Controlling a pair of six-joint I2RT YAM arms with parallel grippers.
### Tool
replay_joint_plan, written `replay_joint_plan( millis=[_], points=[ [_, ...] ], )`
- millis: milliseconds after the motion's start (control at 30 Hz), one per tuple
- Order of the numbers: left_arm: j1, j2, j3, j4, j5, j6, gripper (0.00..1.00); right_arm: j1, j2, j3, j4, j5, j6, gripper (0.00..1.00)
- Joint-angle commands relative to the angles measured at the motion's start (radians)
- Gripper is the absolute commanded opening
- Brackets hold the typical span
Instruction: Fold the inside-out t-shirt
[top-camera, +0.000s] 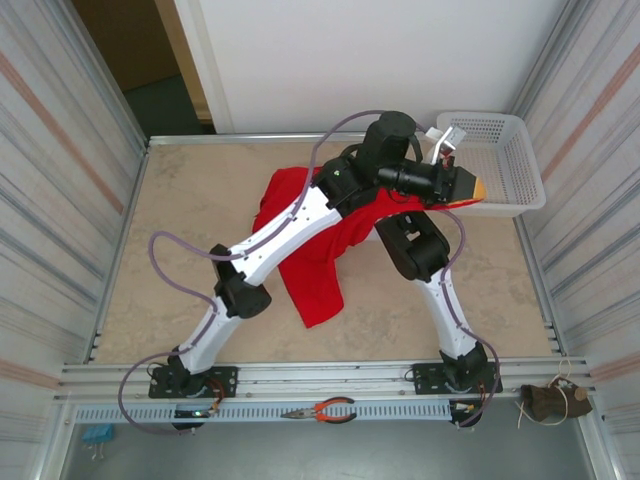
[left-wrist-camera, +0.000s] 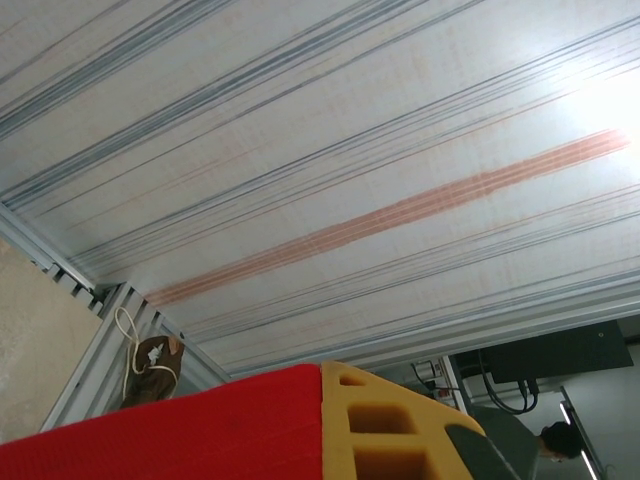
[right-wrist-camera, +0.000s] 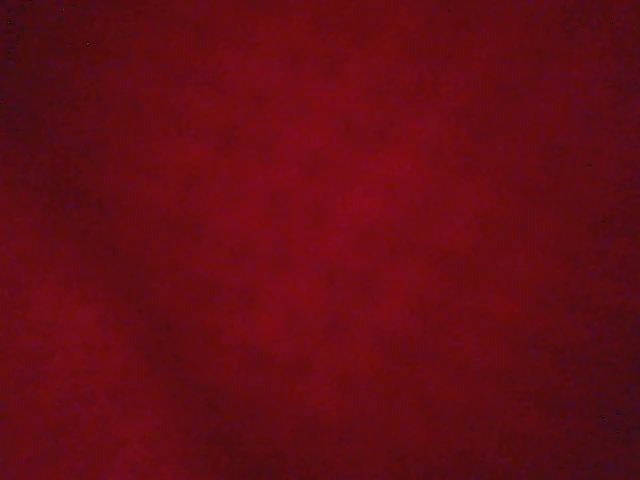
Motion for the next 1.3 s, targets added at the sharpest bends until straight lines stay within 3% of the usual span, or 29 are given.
replay_joint_plan(
  millis=[0,200,500,633,733,967,1133,1267],
  points=[
    [-0.155,-0.110,0.037,0.217,0.133,0.073,0.00,-0.036,0.061,-0.128,0.067,-0.034,0.072,0.75],
    [-0.124,-0.247,-0.109,0.159,0.056,0.174,0.00,-0.119,0.016,-0.313,0.300,-0.087,0.101,0.73],
    [-0.054,-0.332,-0.149,0.043,-0.063,0.281,0.00,-0.122,-0.011,-0.433,0.381,-0.051,0.112,0.71],
    [-0.030,-0.394,-0.201,0.022,-0.134,0.327,0.00,-0.120,-0.101,-0.531,0.271,0.060,0.104,0.71],
    [-0.011,-0.442,-0.266,0.055,-0.159,0.326,0.00,-0.108,-0.201,-0.573,0.081,0.168,0.092,0.73],
    [0.015,-0.495,-0.291,0.004,-0.217,0.380,0.00,-0.070,-0.274,-0.472,-0.320,0.306,0.107,0.76],
    [0.077,-0.584,-0.401,-0.010,-0.264,0.407,0.00,-0.074,-0.245,-0.460,-0.288,0.289,0.136,0.76],
    [0.146,-0.685,-0.553,0.030,-0.223,0.386,0.00,-0.079,-0.225,-0.473,-0.236,0.262,0.136,0.74]
  ],
)
